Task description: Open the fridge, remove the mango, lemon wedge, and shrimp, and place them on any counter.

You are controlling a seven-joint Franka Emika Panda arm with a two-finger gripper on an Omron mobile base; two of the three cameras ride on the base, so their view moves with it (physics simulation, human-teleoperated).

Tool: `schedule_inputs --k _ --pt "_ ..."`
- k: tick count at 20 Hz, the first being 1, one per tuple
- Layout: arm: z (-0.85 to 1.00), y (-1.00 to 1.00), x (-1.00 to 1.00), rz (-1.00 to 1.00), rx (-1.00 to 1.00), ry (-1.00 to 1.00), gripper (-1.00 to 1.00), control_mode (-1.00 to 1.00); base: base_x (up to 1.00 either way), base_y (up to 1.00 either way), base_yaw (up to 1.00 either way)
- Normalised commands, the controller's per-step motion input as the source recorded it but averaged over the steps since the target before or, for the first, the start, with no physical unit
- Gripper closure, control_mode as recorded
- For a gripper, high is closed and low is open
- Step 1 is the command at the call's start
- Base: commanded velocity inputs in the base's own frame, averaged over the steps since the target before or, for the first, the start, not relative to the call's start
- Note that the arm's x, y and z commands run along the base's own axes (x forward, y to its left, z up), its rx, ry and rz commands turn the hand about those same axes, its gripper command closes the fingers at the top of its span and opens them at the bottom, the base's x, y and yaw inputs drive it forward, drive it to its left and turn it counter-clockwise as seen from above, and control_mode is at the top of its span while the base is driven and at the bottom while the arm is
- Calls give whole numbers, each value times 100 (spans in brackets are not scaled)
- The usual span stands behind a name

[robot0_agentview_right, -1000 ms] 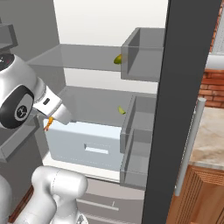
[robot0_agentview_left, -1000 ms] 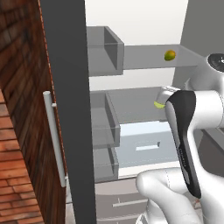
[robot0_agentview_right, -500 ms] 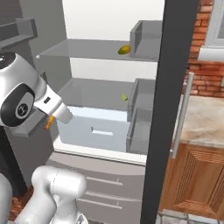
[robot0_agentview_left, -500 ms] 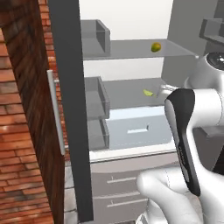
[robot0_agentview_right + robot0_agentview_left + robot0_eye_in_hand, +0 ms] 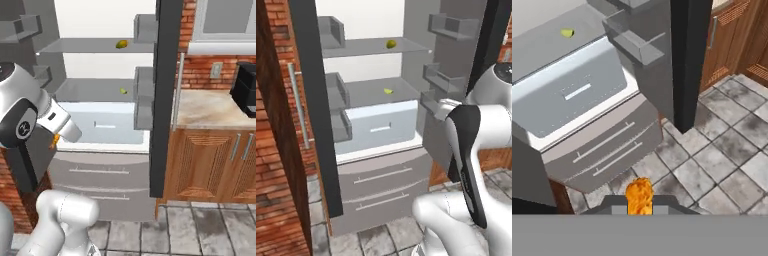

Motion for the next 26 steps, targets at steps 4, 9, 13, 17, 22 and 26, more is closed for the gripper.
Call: schedule_inputs --k 4,9,13,17,22,26 --pt "0 0 0 0 0 0 100 100 -36 -55 -63" --pt "0 0 0 0 0 0 100 100 -38 -58 -67" --pt "0 0 0 0 0 0 100 100 -36 -60 -69" --pt "0 0 0 0 0 0 100 100 -29 -62 -70" --pt "0 0 0 0 0 0 100 100 -16 -69 -71" --pt "0 0 0 0 0 0 100 100 4 -45 -63"
